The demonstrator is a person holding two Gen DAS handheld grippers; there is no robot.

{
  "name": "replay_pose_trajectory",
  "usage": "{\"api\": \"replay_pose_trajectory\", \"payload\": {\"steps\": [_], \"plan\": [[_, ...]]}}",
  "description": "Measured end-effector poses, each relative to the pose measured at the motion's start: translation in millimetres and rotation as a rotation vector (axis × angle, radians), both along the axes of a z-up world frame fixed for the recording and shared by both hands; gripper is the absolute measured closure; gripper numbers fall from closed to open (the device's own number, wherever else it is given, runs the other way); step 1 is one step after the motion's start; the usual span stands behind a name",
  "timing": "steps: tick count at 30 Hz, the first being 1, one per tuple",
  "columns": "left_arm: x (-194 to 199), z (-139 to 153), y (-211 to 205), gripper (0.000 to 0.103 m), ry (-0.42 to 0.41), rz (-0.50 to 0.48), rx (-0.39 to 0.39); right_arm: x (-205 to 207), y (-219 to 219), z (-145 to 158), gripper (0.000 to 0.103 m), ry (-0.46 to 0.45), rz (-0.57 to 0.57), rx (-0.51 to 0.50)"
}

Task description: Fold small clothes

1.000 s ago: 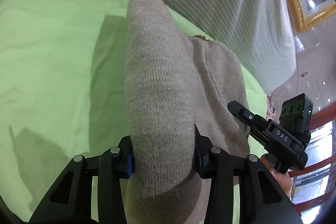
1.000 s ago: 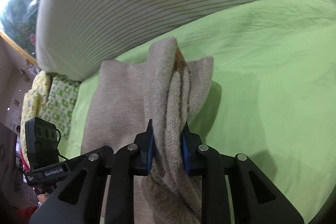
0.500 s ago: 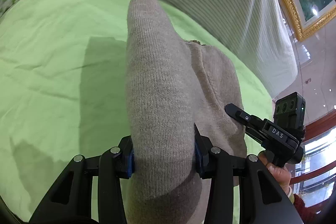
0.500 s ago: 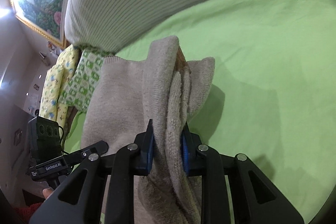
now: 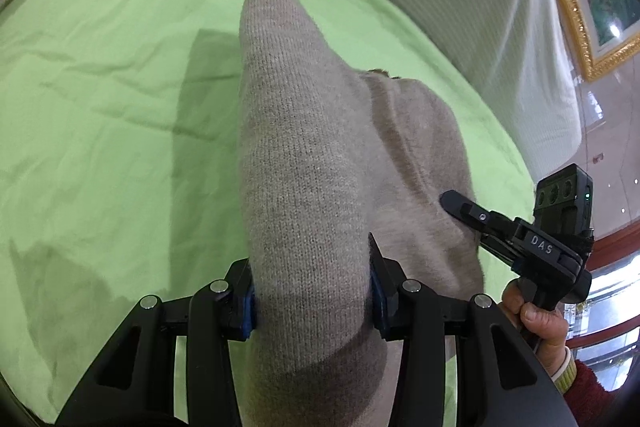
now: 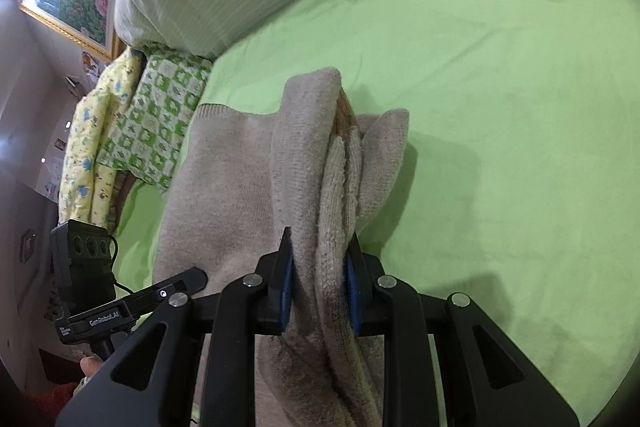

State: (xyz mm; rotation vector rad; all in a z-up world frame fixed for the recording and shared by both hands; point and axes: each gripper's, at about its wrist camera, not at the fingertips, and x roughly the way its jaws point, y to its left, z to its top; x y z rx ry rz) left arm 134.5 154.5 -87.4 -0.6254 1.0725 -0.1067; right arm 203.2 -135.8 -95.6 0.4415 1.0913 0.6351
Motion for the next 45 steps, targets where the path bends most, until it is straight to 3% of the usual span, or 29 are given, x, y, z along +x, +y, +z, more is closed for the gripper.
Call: {"api": "replay_pose_trajectory", "payload": {"steps": [6,8,13,20,27,32,37,41,45], "plan": [[5,-15,4,0.051,0.012,-0.003,-0.023,6,-5,-13,0.075,0.012,-0.023,-0.030],[7,-17,6,0.045,0.014,-0.001,-0.024,6,0,-12,0.069,-0.002,-0.021,-0.070],[3,-6,6,0.035,0.025,0.011,0.044,1,-2,-6,0.062,-0.022,-0.041,-0.110],[-32,16,9,0.034,0.014,0.023,0.100,-33,-24,23,0.062,-0.077,-0.091,-0.086],[-75,17,-5,0.034,0.040,-0.045,0.180,-76,-41,30,0.062,-0.076,-0.132,-0.088],[-84,18,-12,0.034,0.049,-0.061,0.170,-77,-33,31,0.062,-0.071,-0.108,-0.095],[-45,50,-36,0.034,-0.015,-0.169,0.262,-76,-26,44,0.062,-0.090,-0.078,-0.098],[12,74,-63,0.031,-0.070,-0.257,0.224,-99,-23,38,0.062,-0.080,-0.036,-0.117],[69,68,-102,0.031,-0.048,-0.350,0.215,-118,-24,20,0.062,-0.047,-0.019,-0.136]]}}
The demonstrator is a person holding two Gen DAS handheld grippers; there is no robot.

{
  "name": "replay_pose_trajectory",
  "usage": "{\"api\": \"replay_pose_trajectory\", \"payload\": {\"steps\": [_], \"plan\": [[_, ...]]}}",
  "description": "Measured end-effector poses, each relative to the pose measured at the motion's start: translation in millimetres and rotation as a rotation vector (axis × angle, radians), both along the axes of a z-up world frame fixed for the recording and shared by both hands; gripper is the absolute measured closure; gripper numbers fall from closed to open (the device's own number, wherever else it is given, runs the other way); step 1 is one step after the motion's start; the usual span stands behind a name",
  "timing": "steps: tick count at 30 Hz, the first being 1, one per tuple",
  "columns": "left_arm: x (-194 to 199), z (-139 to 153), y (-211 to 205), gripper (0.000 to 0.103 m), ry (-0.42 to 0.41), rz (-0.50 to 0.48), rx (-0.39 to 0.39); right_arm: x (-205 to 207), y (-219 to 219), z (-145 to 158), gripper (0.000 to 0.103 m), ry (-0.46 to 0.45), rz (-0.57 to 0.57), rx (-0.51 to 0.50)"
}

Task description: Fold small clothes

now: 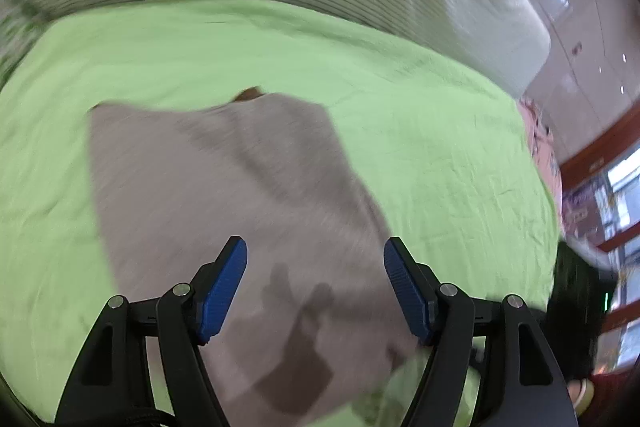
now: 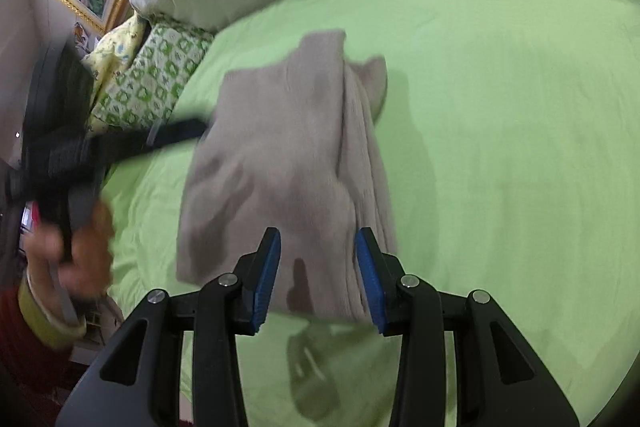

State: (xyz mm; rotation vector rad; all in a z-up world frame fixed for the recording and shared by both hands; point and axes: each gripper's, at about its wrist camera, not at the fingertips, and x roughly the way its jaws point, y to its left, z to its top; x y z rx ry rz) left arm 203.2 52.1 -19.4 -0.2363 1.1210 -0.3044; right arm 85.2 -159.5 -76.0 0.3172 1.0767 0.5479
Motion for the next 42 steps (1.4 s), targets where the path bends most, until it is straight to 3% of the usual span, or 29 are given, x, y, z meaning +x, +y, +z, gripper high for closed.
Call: {"api": "replay_pose_trajectory", "payload": {"steps": [3,4,5,7,9,11,14,19,22,27,34,42], "plan": [[34,-26,-24,0.036,0.073,-0.038,0.032,-6,1,-12,0.062,0.015,0.016,-0.004],[42,-36,-28,0.044,0.089,-0.040,0.053,-6,2,-16,0.071,0.016,0.023,-0.002],[50,-47,-34,0.051,0.113,-0.043,0.081,-6,2,-19,0.096,0.016,0.027,0.007],[64,-64,-40,0.056,0.143,-0.031,0.131,-2,3,-27,0.096,0.037,0.037,0.002],[76,-62,-44,0.058,0.129,-0.020,0.138,3,-2,-25,0.096,0.027,0.024,0.005],[89,-55,-48,0.070,0.110,-0.024,0.138,7,-15,-15,0.096,0.009,-0.002,0.038],[102,-61,-54,0.069,0.127,-0.030,0.158,13,-29,-11,0.096,0.013,-0.006,0.065],[99,-68,-67,0.068,0.100,-0.033,0.214,8,-19,-45,0.096,0.092,0.025,0.002],[96,-66,-68,0.068,0.100,-0.019,0.190,5,-15,-56,0.096,0.118,0.019,-0.006],[70,-41,-44,0.060,0.083,0.026,0.125,4,-19,-43,0.093,0.096,0.018,-0.012],[-8,-9,4,0.050,0.028,0.126,0.067,0,-23,-16,0.092,0.016,-0.014,-0.043],[-105,-10,70,0.047,0.046,0.288,0.022,-17,-21,6,0.092,-0.064,-0.033,-0.036]]}}
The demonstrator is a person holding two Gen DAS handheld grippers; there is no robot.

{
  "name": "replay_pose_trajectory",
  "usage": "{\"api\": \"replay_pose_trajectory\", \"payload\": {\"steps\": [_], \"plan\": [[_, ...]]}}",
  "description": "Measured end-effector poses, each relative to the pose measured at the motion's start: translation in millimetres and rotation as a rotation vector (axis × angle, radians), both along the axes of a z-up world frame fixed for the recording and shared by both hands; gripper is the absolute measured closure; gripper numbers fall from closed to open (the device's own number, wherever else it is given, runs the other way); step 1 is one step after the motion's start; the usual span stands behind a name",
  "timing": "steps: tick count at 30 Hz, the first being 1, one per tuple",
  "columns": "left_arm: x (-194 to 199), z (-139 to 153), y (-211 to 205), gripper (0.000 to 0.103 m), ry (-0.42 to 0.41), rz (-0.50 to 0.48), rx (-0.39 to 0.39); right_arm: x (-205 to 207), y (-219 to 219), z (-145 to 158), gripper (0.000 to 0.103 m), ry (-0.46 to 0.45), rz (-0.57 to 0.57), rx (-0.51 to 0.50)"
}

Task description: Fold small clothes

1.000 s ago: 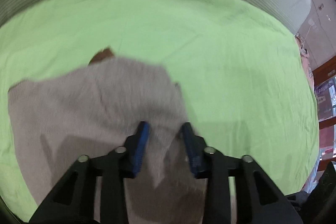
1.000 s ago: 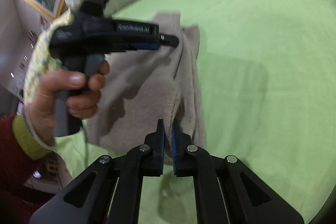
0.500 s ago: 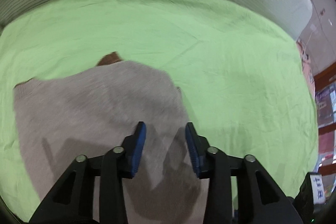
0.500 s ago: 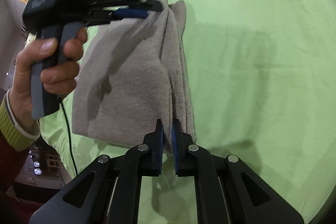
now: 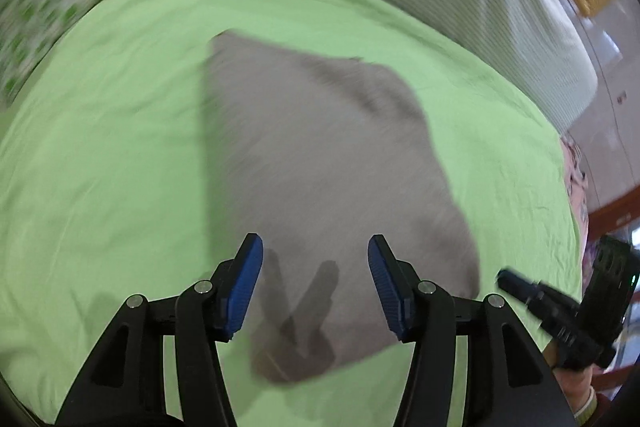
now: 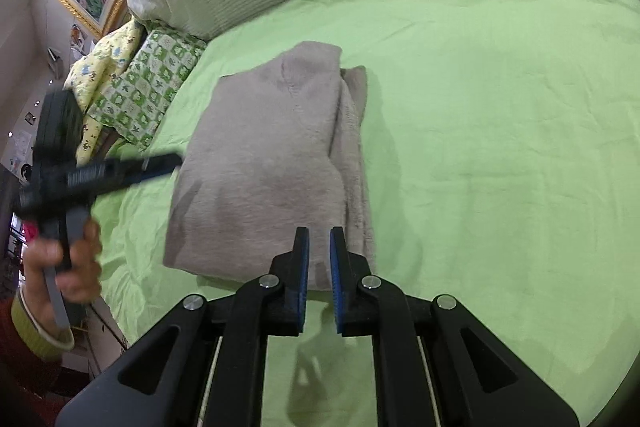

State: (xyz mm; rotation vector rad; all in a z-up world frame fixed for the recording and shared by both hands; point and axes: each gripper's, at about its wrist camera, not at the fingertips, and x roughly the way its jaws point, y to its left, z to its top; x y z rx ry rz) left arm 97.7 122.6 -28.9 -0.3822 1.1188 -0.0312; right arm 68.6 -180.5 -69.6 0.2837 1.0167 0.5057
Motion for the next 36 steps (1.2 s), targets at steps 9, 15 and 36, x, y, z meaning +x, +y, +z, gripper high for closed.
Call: {"api": "replay_pose_trajectory", "payload": {"steps": [9,15,36], "plan": [[-74,-31,31,0.047,0.069,0.088,-0.012,-10,24,4,0.092,-0.008,0.032,0.007],[-91,-20,16,0.046,-0.005,0.109,0.016,-13,39,10,0.092,-0.023,0.061,0.000],[-126,-3,-26,0.030,-0.119,0.075,0.159,-29,38,9,0.061,-0.045,0.003,-0.037]]}}
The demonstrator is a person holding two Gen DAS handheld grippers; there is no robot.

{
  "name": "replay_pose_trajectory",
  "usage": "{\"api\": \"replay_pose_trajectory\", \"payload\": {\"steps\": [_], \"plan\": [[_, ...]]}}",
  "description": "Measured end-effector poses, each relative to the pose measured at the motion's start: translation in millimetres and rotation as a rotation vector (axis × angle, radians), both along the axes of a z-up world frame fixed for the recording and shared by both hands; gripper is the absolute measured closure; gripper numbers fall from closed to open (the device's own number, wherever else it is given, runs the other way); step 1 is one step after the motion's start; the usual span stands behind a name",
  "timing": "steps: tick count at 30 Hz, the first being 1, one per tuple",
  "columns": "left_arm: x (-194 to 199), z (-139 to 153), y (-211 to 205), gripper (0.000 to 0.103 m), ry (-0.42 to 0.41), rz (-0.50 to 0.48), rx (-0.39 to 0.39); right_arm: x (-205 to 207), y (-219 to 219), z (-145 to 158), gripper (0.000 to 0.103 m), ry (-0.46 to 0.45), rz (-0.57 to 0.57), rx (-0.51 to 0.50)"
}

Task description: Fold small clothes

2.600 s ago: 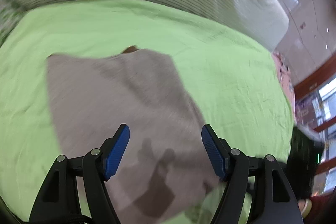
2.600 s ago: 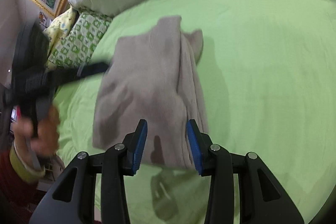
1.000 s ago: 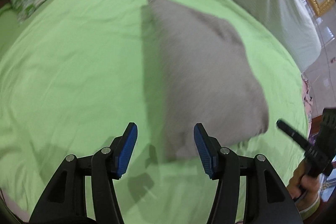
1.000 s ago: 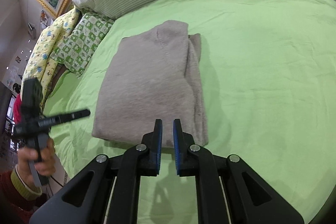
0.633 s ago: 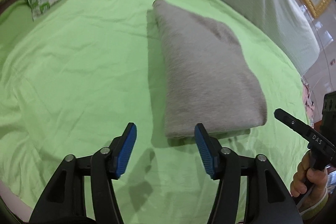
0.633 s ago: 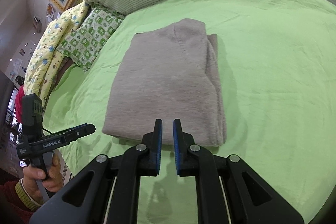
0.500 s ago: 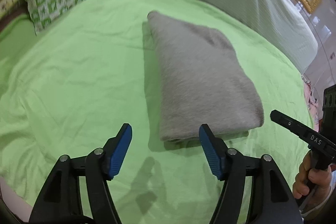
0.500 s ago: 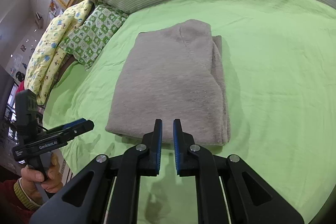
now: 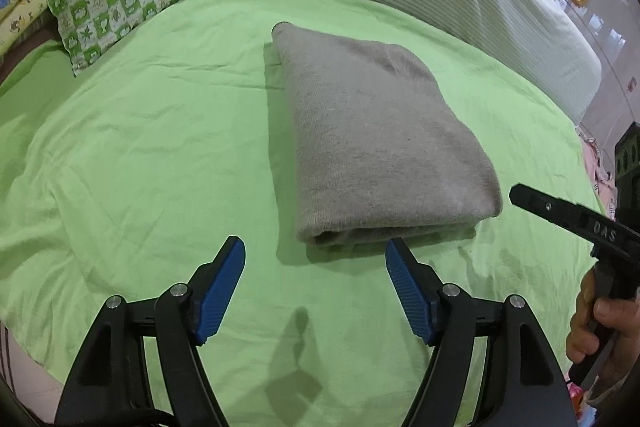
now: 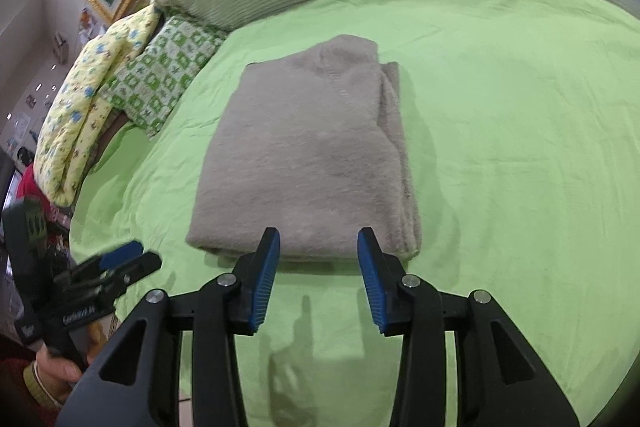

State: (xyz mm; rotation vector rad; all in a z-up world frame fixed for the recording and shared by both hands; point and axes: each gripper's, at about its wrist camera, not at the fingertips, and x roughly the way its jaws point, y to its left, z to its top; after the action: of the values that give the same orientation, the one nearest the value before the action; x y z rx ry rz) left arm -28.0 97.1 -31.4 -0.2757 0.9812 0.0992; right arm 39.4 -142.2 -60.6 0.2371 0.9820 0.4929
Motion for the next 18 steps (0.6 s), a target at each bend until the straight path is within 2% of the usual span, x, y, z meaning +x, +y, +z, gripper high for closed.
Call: {"api": "replay_pose_trajectory", "payload": {"steps": [6,8,13,18], "plan": [[-3,5,2,0.027,-0.029,0.032,0.053,2,3,-1,0.060,-0.012,-0.007,-0.009],[-4,6,1,0.027,-0.043,0.044,0.093,-1,6,-3,0.052,-0.019,0.005,-0.020],[-7,4,-10,0.026,-0.073,0.047,0.174,-14,15,-3,0.042,-0.074,0.041,-0.066],[-4,4,-18,0.023,-0.068,0.024,0.161,-23,12,0,0.037,-0.118,0.043,-0.078]]}}
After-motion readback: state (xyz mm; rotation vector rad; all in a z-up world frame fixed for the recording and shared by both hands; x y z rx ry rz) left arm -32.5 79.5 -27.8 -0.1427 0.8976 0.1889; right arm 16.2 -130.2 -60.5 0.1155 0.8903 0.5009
